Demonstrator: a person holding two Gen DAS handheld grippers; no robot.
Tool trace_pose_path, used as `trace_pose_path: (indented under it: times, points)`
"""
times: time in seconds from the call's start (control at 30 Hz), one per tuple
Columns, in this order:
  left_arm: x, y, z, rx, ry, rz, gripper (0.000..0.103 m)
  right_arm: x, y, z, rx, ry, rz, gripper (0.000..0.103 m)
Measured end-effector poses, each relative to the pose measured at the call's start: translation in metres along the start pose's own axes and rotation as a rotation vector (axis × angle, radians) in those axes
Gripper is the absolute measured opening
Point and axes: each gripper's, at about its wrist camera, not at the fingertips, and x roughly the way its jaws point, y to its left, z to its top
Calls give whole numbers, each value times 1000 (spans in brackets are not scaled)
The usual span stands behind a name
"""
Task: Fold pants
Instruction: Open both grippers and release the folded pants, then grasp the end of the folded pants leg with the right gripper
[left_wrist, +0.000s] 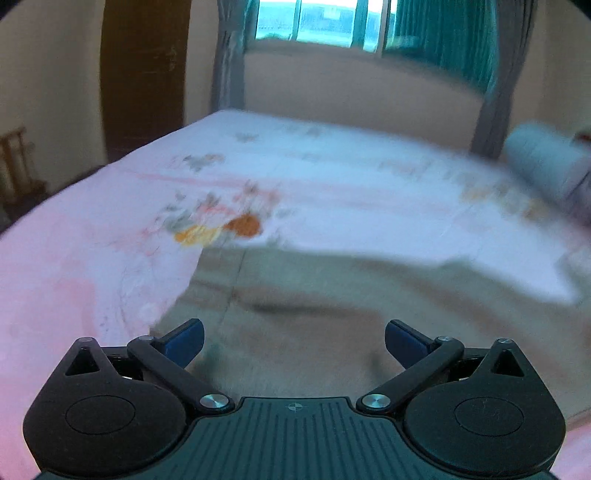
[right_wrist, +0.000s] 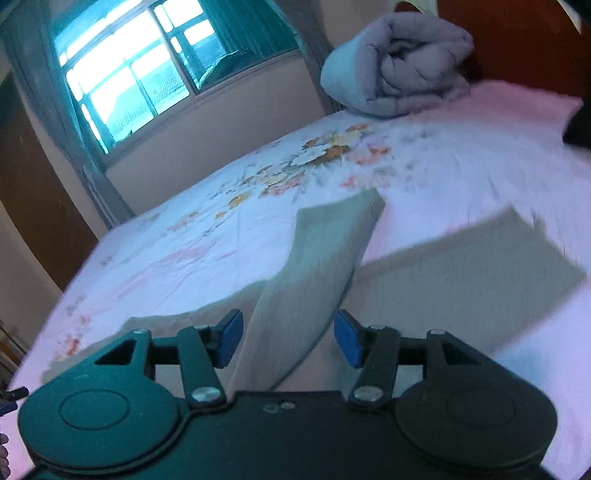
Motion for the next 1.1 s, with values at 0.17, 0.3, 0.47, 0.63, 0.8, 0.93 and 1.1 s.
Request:
trace_pose_path:
  times: [0.17,0.3,0.47,0.63,0.8,0.93,1.1]
  points:
    - [26,-22,-26,102,52,171,103,23,20,12,-158,18,-25,47]
    - [-9,-46,-22,109,-47,174,103,45,34,18,-209,30,-20,46]
    - [-10,-122,-19,159,-52,101,103,66,38,19,-210,48,-28,46]
    - [-4,-195,-33,221,-2,195,103,74,44,14,-263,62,-53,46]
    - [-16,-261,-41,209,42,98,103,89,50,11,-289,75,-81,46]
    - [-15,-295,-48,230,44,97,103,97,57,12,-356,68,-110,46]
    - [0,-304,-61,185,79,101,103,120,51,21,-415,96,-157,46]
